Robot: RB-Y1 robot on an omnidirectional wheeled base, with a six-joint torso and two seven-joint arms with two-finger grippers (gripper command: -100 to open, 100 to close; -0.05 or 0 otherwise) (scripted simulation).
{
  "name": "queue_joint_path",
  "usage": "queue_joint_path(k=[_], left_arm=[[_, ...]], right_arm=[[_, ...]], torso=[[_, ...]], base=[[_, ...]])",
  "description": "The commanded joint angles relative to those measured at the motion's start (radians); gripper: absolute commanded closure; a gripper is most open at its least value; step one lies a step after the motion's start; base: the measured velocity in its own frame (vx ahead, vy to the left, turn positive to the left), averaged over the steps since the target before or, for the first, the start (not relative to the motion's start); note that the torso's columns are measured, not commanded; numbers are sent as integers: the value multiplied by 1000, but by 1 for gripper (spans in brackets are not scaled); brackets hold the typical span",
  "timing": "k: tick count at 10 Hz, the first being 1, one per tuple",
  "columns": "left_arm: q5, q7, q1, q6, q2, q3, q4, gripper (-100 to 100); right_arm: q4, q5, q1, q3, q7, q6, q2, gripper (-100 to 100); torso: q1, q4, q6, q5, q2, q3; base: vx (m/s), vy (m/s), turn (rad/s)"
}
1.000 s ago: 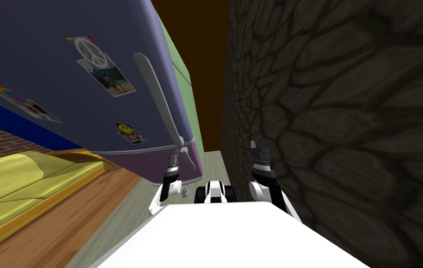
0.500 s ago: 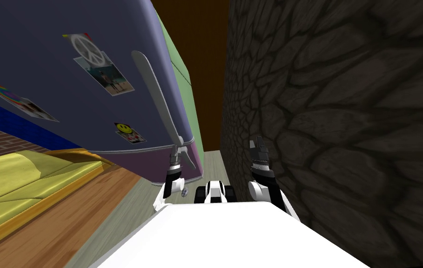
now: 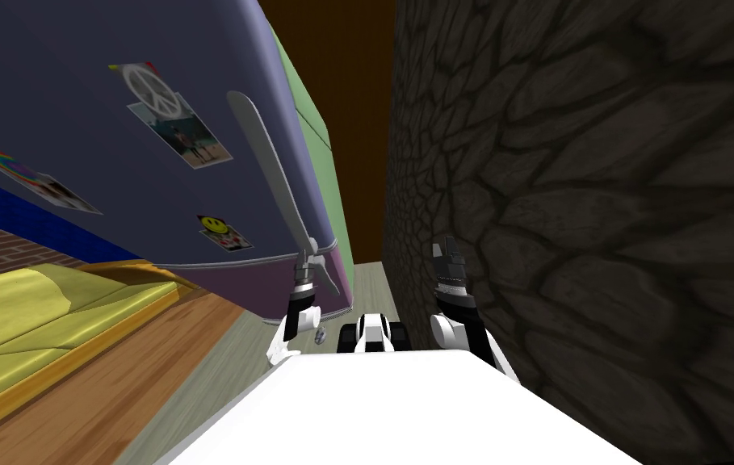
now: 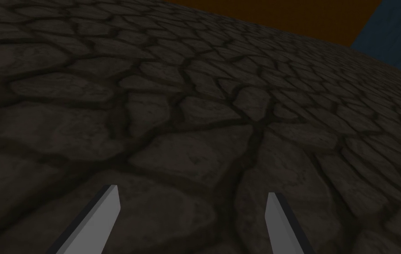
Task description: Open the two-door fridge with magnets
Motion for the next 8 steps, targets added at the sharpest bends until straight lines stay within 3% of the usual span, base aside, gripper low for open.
queue_joint_path(k=[1,2,4,6,8], left_arm=[[1,-1,-4,16,-1,1,-12,-100],[-1,0,2,-12,0,-1,12,100],[-5,-1,8,-46,-3,-5,40,100],[-5,17,14,-32,12,-20,19,100],[-7,33,15,-28,29,-34,11,100]], right_arm=[[0,0,0,0,0,0,0,0],[0,0,0,0,0,0,0,0],[0,0,0,1,0,0,0,0],[0,0,0,1,0,0,0,0],[0,0,-1,1,0,0,0,0]], torso=[[0,0,0,0,1,1],[1,0,0,0,2,1],[-1,0,1,0,4,3],[-1,1,1,-1,2,1],[8,5,-1,1,13,8]], base=[[14,2,1],[-22,-7,-4],[-43,-10,-3],[-59,27,-28],[-227,192,-123]])
